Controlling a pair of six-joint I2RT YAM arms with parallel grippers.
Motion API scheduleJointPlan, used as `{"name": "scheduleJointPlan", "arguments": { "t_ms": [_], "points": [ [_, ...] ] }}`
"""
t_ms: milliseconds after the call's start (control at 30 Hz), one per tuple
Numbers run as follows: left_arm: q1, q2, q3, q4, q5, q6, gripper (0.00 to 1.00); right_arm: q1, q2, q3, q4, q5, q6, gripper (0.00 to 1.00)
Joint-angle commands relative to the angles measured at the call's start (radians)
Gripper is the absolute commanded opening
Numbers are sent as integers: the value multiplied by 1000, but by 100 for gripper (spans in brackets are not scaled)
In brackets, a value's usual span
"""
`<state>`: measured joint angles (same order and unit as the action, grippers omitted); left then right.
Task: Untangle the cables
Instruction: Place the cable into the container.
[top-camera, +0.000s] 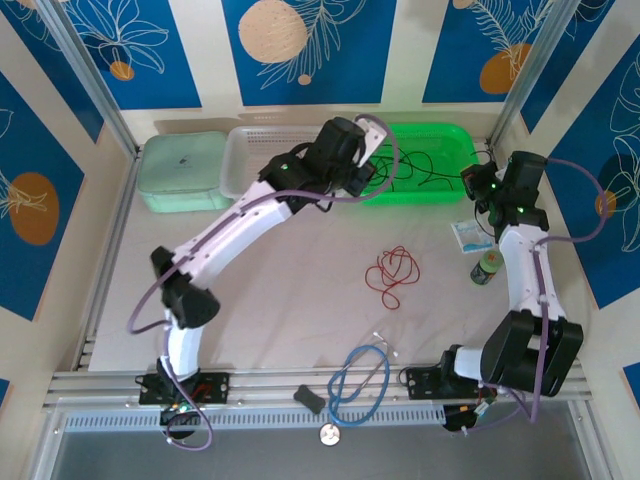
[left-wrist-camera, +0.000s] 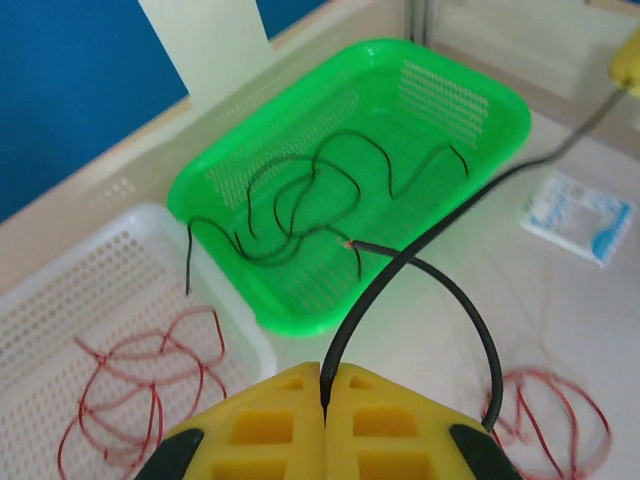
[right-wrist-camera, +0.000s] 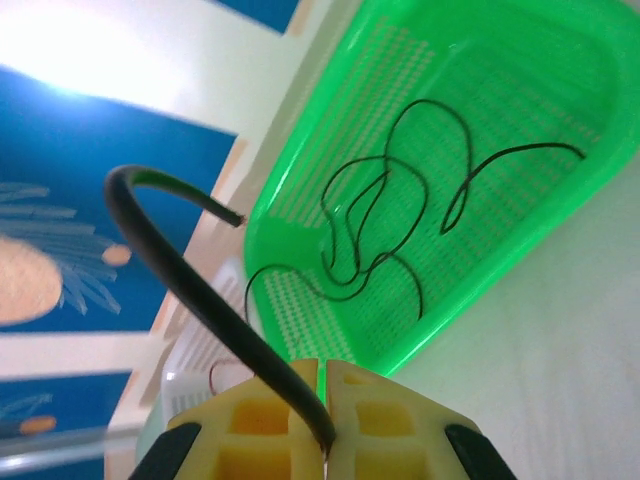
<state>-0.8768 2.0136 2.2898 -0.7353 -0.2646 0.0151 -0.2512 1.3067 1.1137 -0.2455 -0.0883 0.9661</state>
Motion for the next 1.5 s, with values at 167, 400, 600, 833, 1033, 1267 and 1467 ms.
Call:
{"name": "scheduleJointPlan", "arguments": {
  "t_ms": [167, 400, 600, 833, 1033, 1267, 1467],
  "points": [
    [117, 315, 214, 263, -12, 0, 1, 75, 250, 238, 22, 203, 21, 0],
    [145, 508, 233, 497, 72, -1, 46, 112, 489, 373, 83, 192, 1, 0],
    [147, 551, 280, 496, 191, -29, 100, 126, 620, 471, 110, 224, -7, 0],
    [147, 427, 230, 378, 256, 39, 100, 175, 727, 593, 54, 262, -84, 0],
    [151, 322, 184, 236, 124, 41, 100, 205, 831, 750, -106, 271, -124, 39],
    [153, 204, 115, 77, 87, -73, 97, 207, 838, 833, -227, 303, -135, 66],
    [165, 90, -10, 49, 94, -140, 94, 224, 810, 944, -417, 347, -260, 70]
  ]
}}
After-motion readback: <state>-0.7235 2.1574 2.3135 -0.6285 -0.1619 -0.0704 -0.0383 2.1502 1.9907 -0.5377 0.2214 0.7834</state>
